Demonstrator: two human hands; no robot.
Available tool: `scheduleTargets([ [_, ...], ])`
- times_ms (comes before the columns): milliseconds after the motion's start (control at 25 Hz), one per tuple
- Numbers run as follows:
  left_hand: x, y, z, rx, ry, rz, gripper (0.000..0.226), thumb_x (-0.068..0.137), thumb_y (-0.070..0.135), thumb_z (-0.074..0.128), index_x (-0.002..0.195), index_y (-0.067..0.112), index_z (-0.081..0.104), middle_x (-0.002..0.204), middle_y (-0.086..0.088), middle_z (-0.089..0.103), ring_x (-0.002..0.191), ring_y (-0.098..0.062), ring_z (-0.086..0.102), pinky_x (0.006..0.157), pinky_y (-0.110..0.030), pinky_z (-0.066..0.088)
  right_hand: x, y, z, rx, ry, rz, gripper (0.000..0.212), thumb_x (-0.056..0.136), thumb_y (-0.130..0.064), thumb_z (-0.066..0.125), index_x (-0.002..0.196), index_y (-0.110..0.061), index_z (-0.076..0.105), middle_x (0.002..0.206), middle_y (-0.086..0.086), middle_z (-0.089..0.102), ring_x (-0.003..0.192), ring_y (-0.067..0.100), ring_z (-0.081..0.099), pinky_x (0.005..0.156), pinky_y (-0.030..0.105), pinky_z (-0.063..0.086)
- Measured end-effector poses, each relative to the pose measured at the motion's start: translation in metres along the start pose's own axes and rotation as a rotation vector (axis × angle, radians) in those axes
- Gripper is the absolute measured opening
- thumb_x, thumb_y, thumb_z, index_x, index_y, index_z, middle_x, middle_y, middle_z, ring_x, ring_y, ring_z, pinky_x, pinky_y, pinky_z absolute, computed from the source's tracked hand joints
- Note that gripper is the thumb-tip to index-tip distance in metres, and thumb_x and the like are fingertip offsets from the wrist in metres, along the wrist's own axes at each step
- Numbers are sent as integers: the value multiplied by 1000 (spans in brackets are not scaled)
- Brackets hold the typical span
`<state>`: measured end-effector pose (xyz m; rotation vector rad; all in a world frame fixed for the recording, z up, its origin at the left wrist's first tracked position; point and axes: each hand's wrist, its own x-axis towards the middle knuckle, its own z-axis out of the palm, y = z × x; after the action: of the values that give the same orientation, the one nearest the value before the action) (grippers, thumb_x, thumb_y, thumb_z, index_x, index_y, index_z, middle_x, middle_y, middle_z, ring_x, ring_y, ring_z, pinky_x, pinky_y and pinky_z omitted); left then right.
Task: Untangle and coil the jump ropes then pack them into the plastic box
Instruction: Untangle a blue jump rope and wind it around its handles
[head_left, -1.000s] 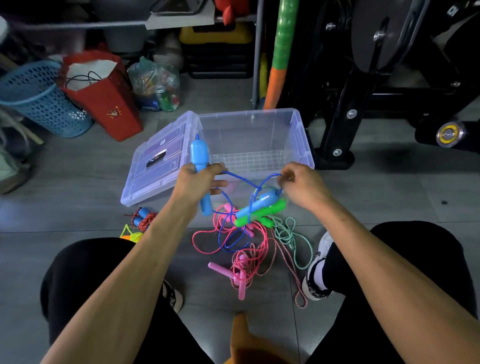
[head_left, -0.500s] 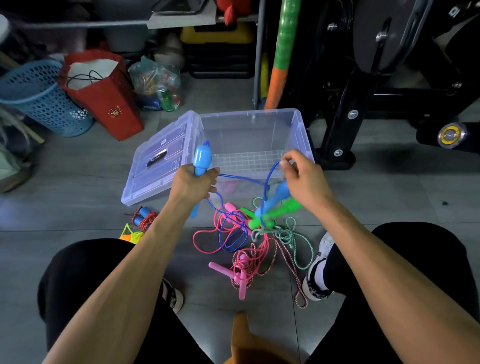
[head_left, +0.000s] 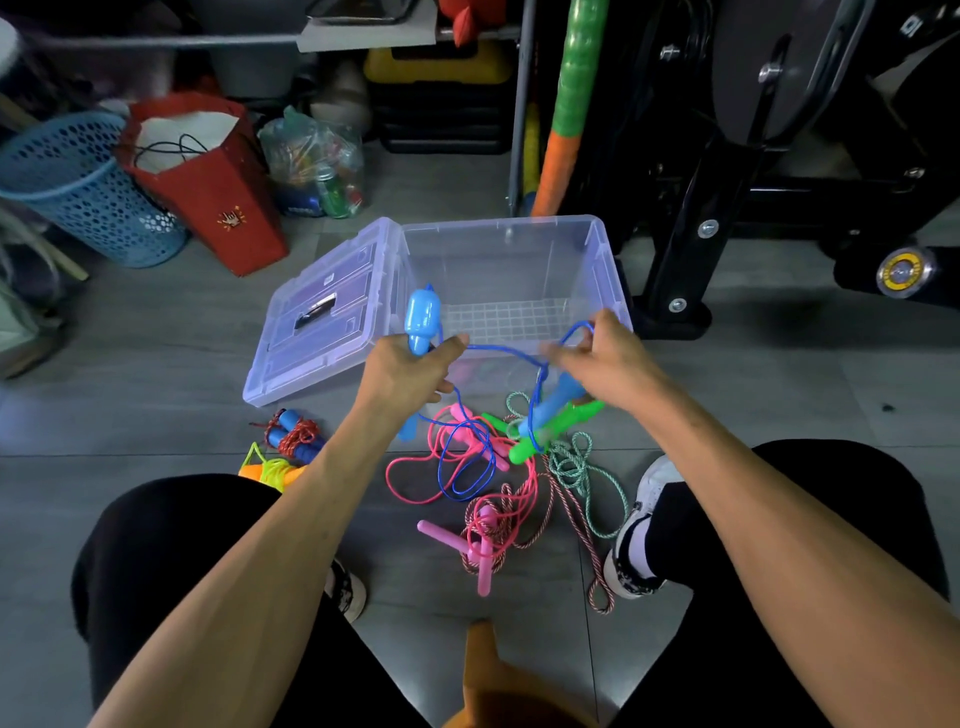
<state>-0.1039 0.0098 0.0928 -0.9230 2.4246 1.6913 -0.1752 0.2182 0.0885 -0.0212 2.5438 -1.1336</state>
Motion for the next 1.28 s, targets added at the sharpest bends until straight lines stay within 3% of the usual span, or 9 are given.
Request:
scheduleTargets([
  [120, 4, -4, -1, -29, 23, -36, 32, 84, 34, 73, 74, 10, 55, 68, -8, 60, 60, -19, 68, 70, -37, 59, -5, 7, 10, -33, -142, 114, 52, 71, -23, 82, 103, -15, 42, 93, 0, 56, 72, 16, 57, 56, 29, 48],
  [280, 8, -13, 0, 156, 49, -49, 33, 81, 34, 73, 65, 12, 53, 63, -12, 65, 68, -30, 71, 72, -42, 59, -9, -5, 5, 245, 222, -109, 33, 77, -10, 72, 103, -19, 55, 84, -7, 58, 68, 6, 55, 58, 21, 41],
  [360, 8, -20, 2, 236, 45, -38, 34, 79, 35, 72, 62, 13, 53, 65, -17, 67, 71, -33, 70, 73, -45, 59, -13, -10, 5, 426, 276, -209, 25, 85, -14, 69, 107, -15, 56, 79, -5, 60, 63, -2, 59, 62, 17, 44],
  [520, 7, -18, 4, 122, 12, -22, 30, 83, 32, 72, 68, 12, 55, 63, -8, 61, 53, -15, 67, 73, -43, 58, -10, 1, 13, -86, 139, -284, 44, 88, -13, 58, 131, -19, 48, 115, 9, 57, 98, 25, 60, 81, 35, 49],
  [640, 1, -8, 2, 56, -11, 61, 25, 86, 28, 71, 73, 10, 60, 66, -6, 64, 59, -13, 68, 75, -41, 57, -7, 11, 19, -391, -82, -171, 47, 84, -9, 56, 130, -16, 47, 119, 16, 54, 107, 36, 55, 85, 39, 48],
  [760, -9, 7, -4, -63, -79, 132, 23, 87, 20, 70, 69, 10, 59, 71, -10, 69, 70, -20, 71, 78, -40, 58, -6, 11, 18, -427, -40, -88, 44, 87, -10, 52, 130, -15, 46, 123, 15, 51, 111, 36, 52, 88, 40, 47],
  [880, -18, 21, -14, -135, -155, 198, 20, 88, 13, 69, 78, 0, 59, 72, -11, 71, 75, -26, 73, 79, -39, 60, -6, 7, 16, -329, -37, -242, 46, 89, -13, 57, 134, -16, 50, 133, 9, 50, 125, 26, 47, 103, 37, 42],
  [1080, -31, 31, -23, -203, -216, 232, 20, 89, 7, 67, 72, 7, 57, 76, -17, 72, 80, -32, 72, 77, -37, 59, -23, -20, 24, 239, -409, -366, 16, 94, -6, 56, 92, -15, 69, 92, 2, 72, 90, 5, 65, 82, 16, 47],
  [1280, -30, 32, -32, -543, -73, 208, 27, 92, 5, 62, 68, 11, 50, 64, -10, 67, 73, -33, 71, 75, -41, 59, -15, -9, 27, -104, -344, -417, 21, 95, -21, 55, 77, -12, 62, 77, 6, 70, 69, 17, 60, 70, 30, 47],
])
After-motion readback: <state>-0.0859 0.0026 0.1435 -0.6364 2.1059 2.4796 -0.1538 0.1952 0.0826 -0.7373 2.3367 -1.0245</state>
